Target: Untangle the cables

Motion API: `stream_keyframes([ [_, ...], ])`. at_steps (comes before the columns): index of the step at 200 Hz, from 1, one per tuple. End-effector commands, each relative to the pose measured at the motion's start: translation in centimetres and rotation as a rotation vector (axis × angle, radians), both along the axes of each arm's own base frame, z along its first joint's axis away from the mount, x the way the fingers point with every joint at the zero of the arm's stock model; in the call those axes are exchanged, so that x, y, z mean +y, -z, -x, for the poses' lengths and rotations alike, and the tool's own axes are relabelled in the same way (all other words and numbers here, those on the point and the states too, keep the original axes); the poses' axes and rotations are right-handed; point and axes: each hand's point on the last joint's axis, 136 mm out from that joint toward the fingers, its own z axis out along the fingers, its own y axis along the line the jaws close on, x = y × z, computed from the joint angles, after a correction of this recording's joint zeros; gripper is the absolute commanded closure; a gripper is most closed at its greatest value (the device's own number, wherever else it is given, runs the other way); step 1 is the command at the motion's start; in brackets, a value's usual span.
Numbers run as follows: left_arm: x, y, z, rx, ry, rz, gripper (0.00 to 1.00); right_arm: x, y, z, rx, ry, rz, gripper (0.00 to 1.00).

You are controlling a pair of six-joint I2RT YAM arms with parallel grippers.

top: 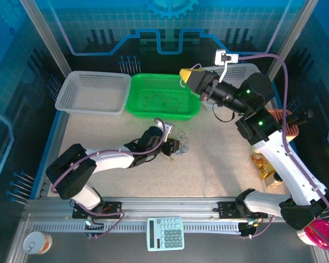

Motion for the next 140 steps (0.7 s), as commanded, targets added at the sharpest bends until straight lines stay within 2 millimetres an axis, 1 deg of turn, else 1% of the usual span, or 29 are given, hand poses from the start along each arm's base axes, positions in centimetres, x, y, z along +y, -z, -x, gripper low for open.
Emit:
stream_keyframes([
  [1, -0.2, -1.5, 0.4, -0.017, 0.003, 0.062, 0.58, -1.0, -2.2, 0.4, -0.059, 0.012, -0.036, 1.00],
  [13, -0.2, -2.2, 0.6, -0.019, 0.002, 0.083, 0.53, -1.1, -1.7, 0.0, -0.052, 0.028, -0.021, 1.00],
  [26, -0.1, -3.5, 0.8, -0.029, 0.000, 0.113, 0.47, -1.4, -0.8, -0.7, -0.038, 0.054, -0.003, 1.00],
  [48, 0.0, -6.3, 1.0, -0.055, -0.002, 0.174, 0.31, -2.1, 0.6, -2.2, -0.010, 0.103, 0.018, 1.00],
  [62, 0.1, -8.2, 1.3, -0.072, -0.003, 0.211, 0.23, -2.5, 1.5, -3.3, 0.005, 0.138, 0.031, 1.00],
  [76, 0.5, -10.0, 1.5, -0.090, -0.013, 0.240, 0.15, -3.0, 2.3, -4.4, 0.023, 0.169, 0.050, 1.00],
  [103, 2.0, -12.8, 1.7, -0.129, -0.061, 0.265, 0.06, -3.8, 3.5, -6.9, 0.053, 0.226, 0.077, 1.00],
  [107, 2.2, -13.2, 1.7, -0.136, -0.066, 0.266, 0.01, -3.9, 3.6, -7.3, 0.058, 0.236, 0.082, 1.00],
  [140, 3.9, -15.4, 1.8, -0.162, -0.111, 0.264, 0.01, -5.8, 4.7, -11.2, 0.079, 0.343, 0.137, 1.00],
])
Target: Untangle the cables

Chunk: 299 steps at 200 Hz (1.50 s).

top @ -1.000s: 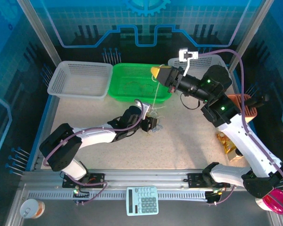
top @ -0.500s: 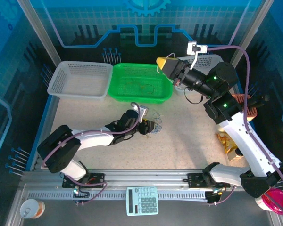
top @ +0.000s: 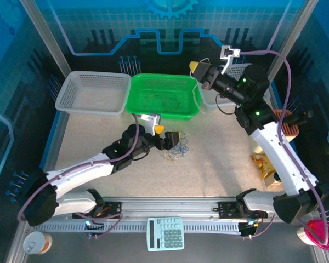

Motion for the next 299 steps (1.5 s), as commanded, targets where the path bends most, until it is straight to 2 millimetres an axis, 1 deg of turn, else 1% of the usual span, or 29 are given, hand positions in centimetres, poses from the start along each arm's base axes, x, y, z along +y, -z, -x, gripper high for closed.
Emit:
stream_keyframes([
  [1, 1.4, -2.1, -0.3, -0.014, -0.053, -0.004, 0.01, -2.0, -0.3, -2.5, -0.019, 0.104, 0.044, 1.00],
  [34, 2.9, -3.4, -0.8, -0.006, -0.098, 0.007, 0.01, -5.0, 0.8, -7.0, 0.010, 0.225, 0.073, 1.00],
  [80, 4.3, -4.5, -1.8, 0.009, -0.148, 0.029, 0.01, -9.7, 3.6, -13.4, 0.088, 0.369, 0.068, 1.00],
  [105, 4.7, -5.2, -2.2, 0.012, -0.157, 0.042, 0.01, -11.5, 5.4, -16.3, 0.130, 0.420, 0.066, 1.00],
  [137, 4.9, -5.9, -2.4, 0.011, -0.153, 0.056, 0.01, -12.6, 8.2, -19.6, 0.187, 0.454, 0.075, 1.00],
  [168, 5.0, -6.3, -2.5, 0.009, -0.150, 0.061, 0.01, -13.1, 12.0, -22.2, 0.265, 0.476, 0.086, 1.00],
  [197, 5.1, -6.0, -2.5, 0.022, -0.151, 0.060, 0.01, -13.3, 15.6, -24.0, 0.335, 0.489, 0.093, 1.00],
  [207, 5.2, -5.9, -2.5, 0.024, -0.152, 0.060, 0.01, -13.3, 16.6, -24.4, 0.353, 0.487, 0.095, 1.00],
  [221, 5.4, -5.8, -2.4, 0.024, -0.155, 0.059, 0.01, -13.0, 17.5, -24.7, 0.367, 0.476, 0.092, 1.00],
  [232, 5.6, -5.9, -2.4, 0.023, -0.160, 0.062, 0.01, -12.9, 17.6, -24.8, 0.370, 0.467, 0.085, 1.00],
  [244, 5.6, -5.8, -2.5, 0.025, -0.161, 0.060, 0.01, -12.6, 17.4, -24.8, 0.364, 0.456, 0.076, 1.00],
  [282, 5.9, -5.6, -2.7, 0.033, -0.178, 0.061, 0.01, -11.8, 14.1, -24.2, 0.297, 0.425, 0.078, 1.00],
  [299, 5.9, -5.3, -2.8, 0.041, -0.178, 0.060, 0.01, -11.7, 13.3, -24.1, 0.286, 0.421, 0.089, 1.00],
])
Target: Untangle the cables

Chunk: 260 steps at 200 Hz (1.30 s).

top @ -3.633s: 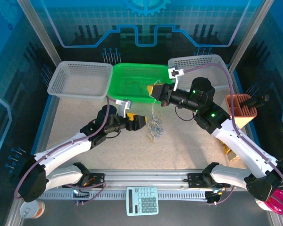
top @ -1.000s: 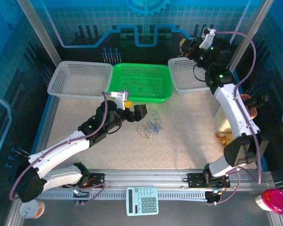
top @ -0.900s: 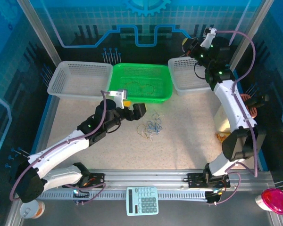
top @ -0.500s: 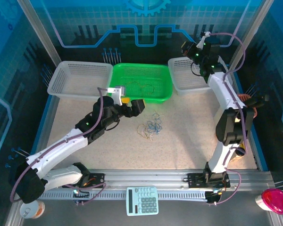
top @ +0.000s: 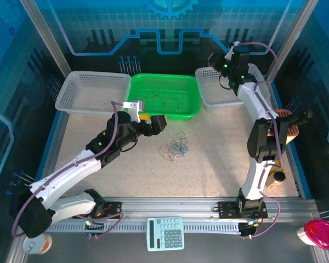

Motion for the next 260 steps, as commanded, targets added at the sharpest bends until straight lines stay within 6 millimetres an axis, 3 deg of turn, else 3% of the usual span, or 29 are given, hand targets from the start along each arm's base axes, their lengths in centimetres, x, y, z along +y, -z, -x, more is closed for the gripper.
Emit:
stream_keyframes([
  [1, 0.3, -1.1, 0.0, -0.007, -0.005, 0.030, 0.01, 0.2, -4.2, 0.5, -0.083, -0.024, 0.012, 1.00],
  [15, 0.3, -1.1, 0.0, -0.002, -0.006, 0.033, 0.01, 0.2, -4.4, 0.5, -0.086, -0.029, 0.020, 1.00],
  [47, 0.3, -1.0, 0.1, 0.007, -0.006, 0.035, 0.01, -0.5, -2.9, -0.2, -0.057, -0.007, 0.035, 1.00],
  [90, 0.6, -1.3, 0.0, 0.007, -0.013, 0.035, 0.01, -1.1, 1.3, -1.8, 0.028, 0.021, 0.087, 1.00],
  [106, 0.6, -1.4, 0.1, 0.007, -0.012, 0.039, 0.01, -1.9, 4.1, -2.3, 0.111, 0.058, 0.117, 1.00],
  [125, 0.8, -1.6, 0.1, 0.005, -0.016, 0.045, 0.01, -2.7, 7.6, -2.5, 0.228, 0.081, 0.182, 0.84],
  [148, 1.0, -1.8, 0.4, 0.004, -0.018, 0.044, 0.01, -3.4, 9.5, -1.9, 0.308, 0.105, 0.237, 0.58],
  [165, 1.0, -1.8, 0.5, 0.005, -0.017, 0.045, 0.01, -3.8, 9.3, -1.3, 0.321, 0.126, 0.275, 0.41],
  [186, 1.0, -1.8, 0.6, 0.009, -0.015, 0.056, 0.01, -4.5, 8.3, -0.4, 0.330, 0.151, 0.301, 0.31],
  [220, 1.0, -1.5, 0.8, 0.024, -0.012, 0.065, 0.01, -4.3, 6.2, 1.3, 0.300, 0.143, 0.290, 0.29],
  [260, 1.1, -1.0, 1.1, 0.039, -0.009, 0.047, 0.01, -2.6, 2.5, 4.5, 0.216, 0.108, 0.245, 0.29],
])
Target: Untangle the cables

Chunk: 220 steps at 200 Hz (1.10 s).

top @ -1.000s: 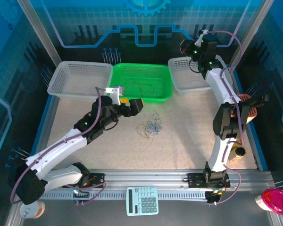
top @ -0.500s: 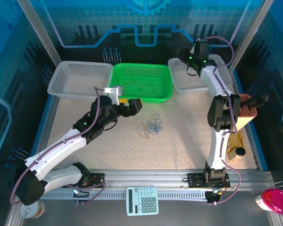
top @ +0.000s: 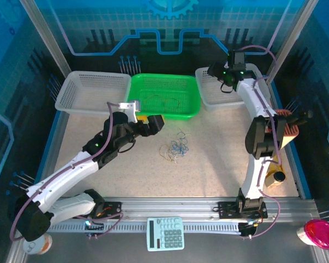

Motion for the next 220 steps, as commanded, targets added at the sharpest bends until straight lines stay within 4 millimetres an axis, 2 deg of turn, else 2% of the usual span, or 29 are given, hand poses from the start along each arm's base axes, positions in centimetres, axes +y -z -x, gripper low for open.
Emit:
stream_keyframes([
  [1, 0.4, -0.8, 0.5, -0.003, 0.007, 0.012, 0.01, 1.1, -5.2, 2.2, -0.112, -0.025, -0.023, 0.29],
  [45, 0.4, 1.5, 0.6, 0.052, 0.018, -0.048, 0.01, 4.5, -8.6, 8.0, -0.203, -0.103, -0.050, 0.30],
  [69, 0.3, 3.1, 0.7, 0.092, 0.027, -0.064, 0.01, 6.6, -8.8, 11.6, -0.230, -0.156, -0.058, 0.30],
  [88, 0.3, 4.3, 0.8, 0.124, 0.028, -0.072, 0.01, 8.3, -7.9, 14.5, -0.231, -0.204, -0.050, 0.30],
  [104, 0.4, 5.5, 0.9, 0.147, 0.024, -0.080, 0.01, 9.7, -6.1, 17.0, -0.211, -0.246, -0.041, 0.30],
  [121, 0.6, 6.7, 1.0, 0.172, 0.018, -0.093, 0.01, 11.0, -3.1, 19.5, -0.168, -0.288, -0.018, 0.30],
  [150, 0.6, 8.7, 1.3, 0.226, 0.018, -0.111, 0.01, 11.4, 2.6, 22.3, -0.062, -0.310, 0.000, 0.30],
  [161, 0.5, 9.2, 1.3, 0.238, 0.022, -0.113, 0.01, 11.0, 4.8, 22.9, -0.017, -0.301, 0.008, 0.31],
  [166, 0.4, 9.3, 1.3, 0.243, 0.024, -0.113, 0.01, 10.9, 5.1, 22.9, -0.009, -0.295, 0.012, 0.32],
  [169, 0.4, 9.4, 1.3, 0.245, 0.024, -0.113, 0.01, 10.6, 6.5, 23.4, 0.021, -0.294, 0.023, 0.32],
  [181, 0.4, 9.6, 1.3, 0.252, 0.025, -0.117, 0.01, 10.3, 8.6, 23.8, 0.064, -0.288, 0.036, 0.34],
  [220, 0.4, 10.0, 1.2, 0.256, 0.020, -0.125, 0.01, 10.3, 13.3, 23.7, 0.201, -0.259, 0.044, 0.45],
])
